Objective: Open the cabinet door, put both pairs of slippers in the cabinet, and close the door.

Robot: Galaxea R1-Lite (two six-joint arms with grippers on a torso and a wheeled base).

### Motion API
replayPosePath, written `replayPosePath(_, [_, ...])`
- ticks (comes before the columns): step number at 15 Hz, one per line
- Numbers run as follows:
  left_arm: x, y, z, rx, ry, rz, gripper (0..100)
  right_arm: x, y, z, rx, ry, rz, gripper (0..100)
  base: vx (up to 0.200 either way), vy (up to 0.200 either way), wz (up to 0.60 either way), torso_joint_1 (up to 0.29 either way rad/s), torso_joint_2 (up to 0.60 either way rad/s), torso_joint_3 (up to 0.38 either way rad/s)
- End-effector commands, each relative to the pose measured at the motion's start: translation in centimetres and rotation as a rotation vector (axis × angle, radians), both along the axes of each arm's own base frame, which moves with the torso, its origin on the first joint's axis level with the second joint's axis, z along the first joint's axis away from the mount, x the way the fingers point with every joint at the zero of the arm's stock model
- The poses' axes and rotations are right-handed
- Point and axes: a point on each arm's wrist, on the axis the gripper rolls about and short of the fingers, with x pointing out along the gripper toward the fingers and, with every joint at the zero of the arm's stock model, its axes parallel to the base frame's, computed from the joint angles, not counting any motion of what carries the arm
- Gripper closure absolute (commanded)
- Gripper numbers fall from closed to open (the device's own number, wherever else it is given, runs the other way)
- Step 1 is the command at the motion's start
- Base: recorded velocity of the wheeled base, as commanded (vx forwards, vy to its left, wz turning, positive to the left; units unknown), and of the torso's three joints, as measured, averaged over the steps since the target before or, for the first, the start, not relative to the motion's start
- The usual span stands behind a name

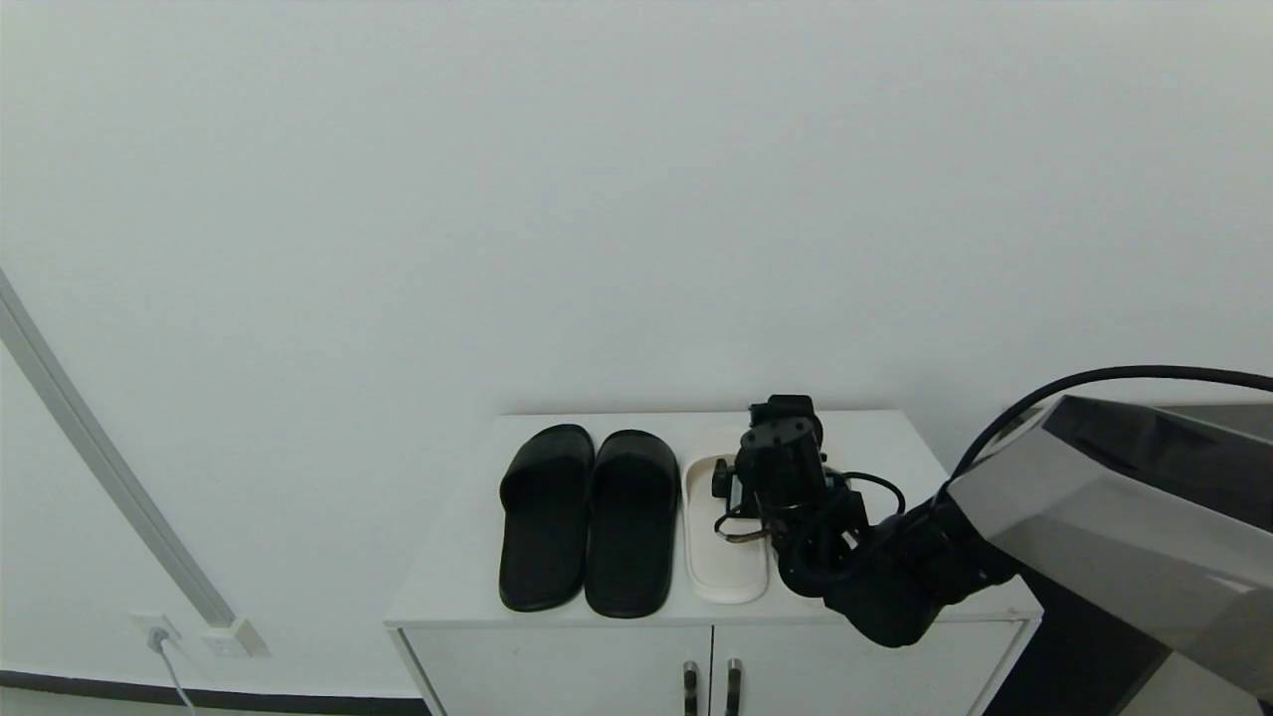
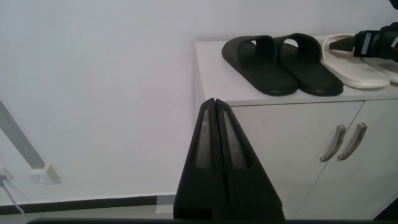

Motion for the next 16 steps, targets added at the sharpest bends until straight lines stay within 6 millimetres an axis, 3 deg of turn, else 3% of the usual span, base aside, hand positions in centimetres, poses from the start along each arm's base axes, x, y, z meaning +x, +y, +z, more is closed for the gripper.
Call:
replayPosePath(1, [0.0, 0.0, 0.0, -0.001, 0.0, 0.0, 100, 0.9, 0.1, -0.1, -0.003, -0.01, -0.009, 0, 0.0, 0.0, 0.0, 0.0, 0.0, 0.0])
replayPosePath(3, [0.0, 0.0, 0.0, -0.001, 0.0, 0.0, 100, 1.2, 0.3, -0.1, -0.002, -0.015, -0.012, 0, 0.0, 0.0, 0.0, 0.0, 0.0, 0.0])
replayPosePath(4, [0.0, 0.0, 0.0, -0.001, 0.0, 0.0, 100, 1.1, 0.3, -0.1, -0.004, -0.015, -0.012, 100, 0.0, 0.0, 0.0, 0.0, 0.0, 0.0])
replayPosePath(11, [0.0, 0.0, 0.0, -0.003, -0.001, 0.002, 100, 0.6, 0.0, 0.8, -0.034, -0.028, -0.001, 100, 0.0, 0.0, 0.0, 0.0, 0.0, 0.0])
replayPosePath(16, [0.0, 0.0, 0.0, -0.003, -0.001, 0.002, 100, -2.4, -1.7, 4.8, -0.055, -0.063, 0.05, 100, 0.0, 0.0, 0.0, 0.0, 0.0, 0.0])
